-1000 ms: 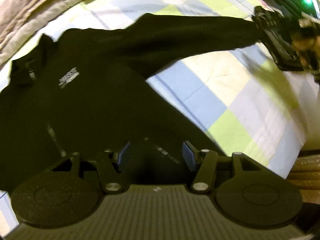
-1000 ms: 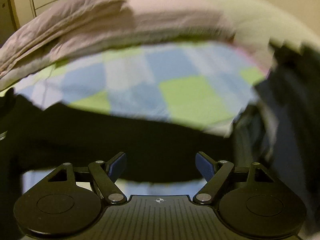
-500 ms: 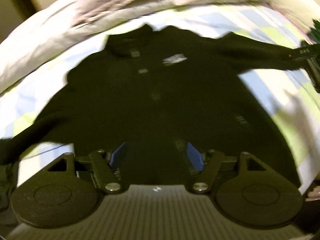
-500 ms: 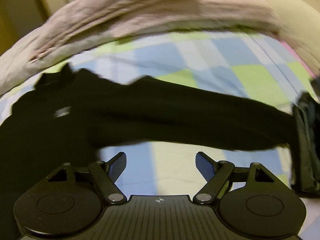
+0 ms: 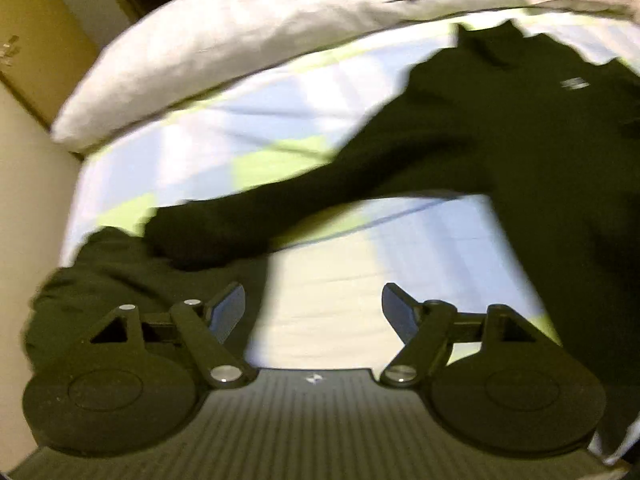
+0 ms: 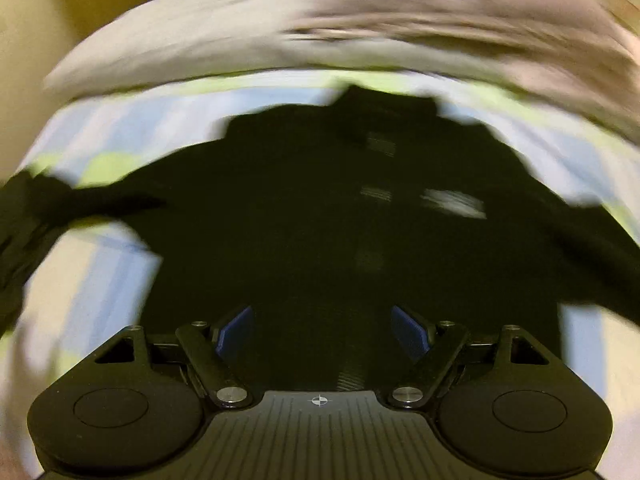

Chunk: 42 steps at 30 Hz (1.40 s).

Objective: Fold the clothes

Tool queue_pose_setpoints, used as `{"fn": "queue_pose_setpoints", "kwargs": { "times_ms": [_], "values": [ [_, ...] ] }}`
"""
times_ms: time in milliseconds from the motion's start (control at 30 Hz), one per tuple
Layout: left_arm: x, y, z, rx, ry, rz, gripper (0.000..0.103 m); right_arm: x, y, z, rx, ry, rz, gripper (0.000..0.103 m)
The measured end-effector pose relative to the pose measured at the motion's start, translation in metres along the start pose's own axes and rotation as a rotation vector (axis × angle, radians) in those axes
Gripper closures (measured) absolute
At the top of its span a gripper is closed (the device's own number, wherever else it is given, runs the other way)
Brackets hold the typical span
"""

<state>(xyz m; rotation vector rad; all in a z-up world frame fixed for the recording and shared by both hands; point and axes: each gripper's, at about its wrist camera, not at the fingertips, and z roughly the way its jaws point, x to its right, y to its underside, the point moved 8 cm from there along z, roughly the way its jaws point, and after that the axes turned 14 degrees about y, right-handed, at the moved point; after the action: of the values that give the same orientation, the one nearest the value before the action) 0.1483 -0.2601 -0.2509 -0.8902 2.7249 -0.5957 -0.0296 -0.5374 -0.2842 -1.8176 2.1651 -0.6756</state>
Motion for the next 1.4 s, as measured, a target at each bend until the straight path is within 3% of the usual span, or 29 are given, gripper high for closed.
{"fn": "queue_pose_setpoints", "kwargs": {
  "times_ms": [133, 267, 433, 633, 700, 733, 800, 900, 1000, 1100, 1200, 1300, 1400],
  "values": [
    [-0.061, 0.0, 0.011, -0.005, -0.041, 0.069, 0.031, -0.075, -0.026, 0.011, 0.03, -0.087, -0.121, 0.024],
    [-0.123, -0.014, 0.036, -0.01, -0.015, 0.097, 0.031, -0.119, -0.045, 0.025, 0.052, -0.124, -0.183, 0.024],
    [-0.192, -0.037, 0.092, 0.0, 0.125, -0.157, 0.032, -0.15, -0.05, 0.035, 0.05, -0.137, -0.197, 0.024],
    [-0.223, -0.037, 0.147, -0.01, 0.237, -0.314, 0.035, -0.15, -0.027, 0.056, -0.031, -0.107, -0.179, 0.024],
    [-0.227, -0.034, 0.149, -0.01, 0.245, -0.334, 0.067, -0.143, -0.02, 0.061, -0.059, -0.092, -0.165, 0.024],
    [-0.228, -0.034, 0.142, 0.003, 0.242, -0.337, 0.094, -0.14, -0.016, 0.064, -0.074, -0.084, -0.158, 0.024],
    [-0.233, -0.034, 0.116, 0.058, 0.212, -0.349, 0.103, -0.135, -0.014, 0.067, -0.094, -0.078, -0.149, 0.024],
    [-0.241, -0.035, 0.056, 0.181, 0.115, -0.383, 0.103, -0.13, -0.019, 0.063, -0.088, -0.075, -0.146, 0.024],
    [-0.239, -0.024, 0.008, 0.234, 0.027, -0.388, 0.103, -0.127, -0.027, 0.059, -0.072, -0.075, -0.142, 0.024],
    [-0.228, -0.004, -0.006, 0.209, -0.012, -0.376, 0.103, -0.131, -0.031, 0.061, -0.07, -0.085, -0.138, 0.024],
    [-0.221, 0.02, 0.009, 0.132, -0.012, -0.406, 0.101, -0.142, -0.029, 0.062, -0.069, -0.101, -0.152, 0.024],
    [-0.216, 0.038, 0.022, 0.058, -0.023, -0.41, 0.091, -0.154, -0.023, 0.063, -0.079, -0.122, -0.17, 0.024],
    [-0.211, 0.044, 0.021, 0.045, -0.042, -0.403, 0.086, -0.159, -0.016, 0.06, -0.089, -0.134, -0.176, 0.024]
  ]
}}
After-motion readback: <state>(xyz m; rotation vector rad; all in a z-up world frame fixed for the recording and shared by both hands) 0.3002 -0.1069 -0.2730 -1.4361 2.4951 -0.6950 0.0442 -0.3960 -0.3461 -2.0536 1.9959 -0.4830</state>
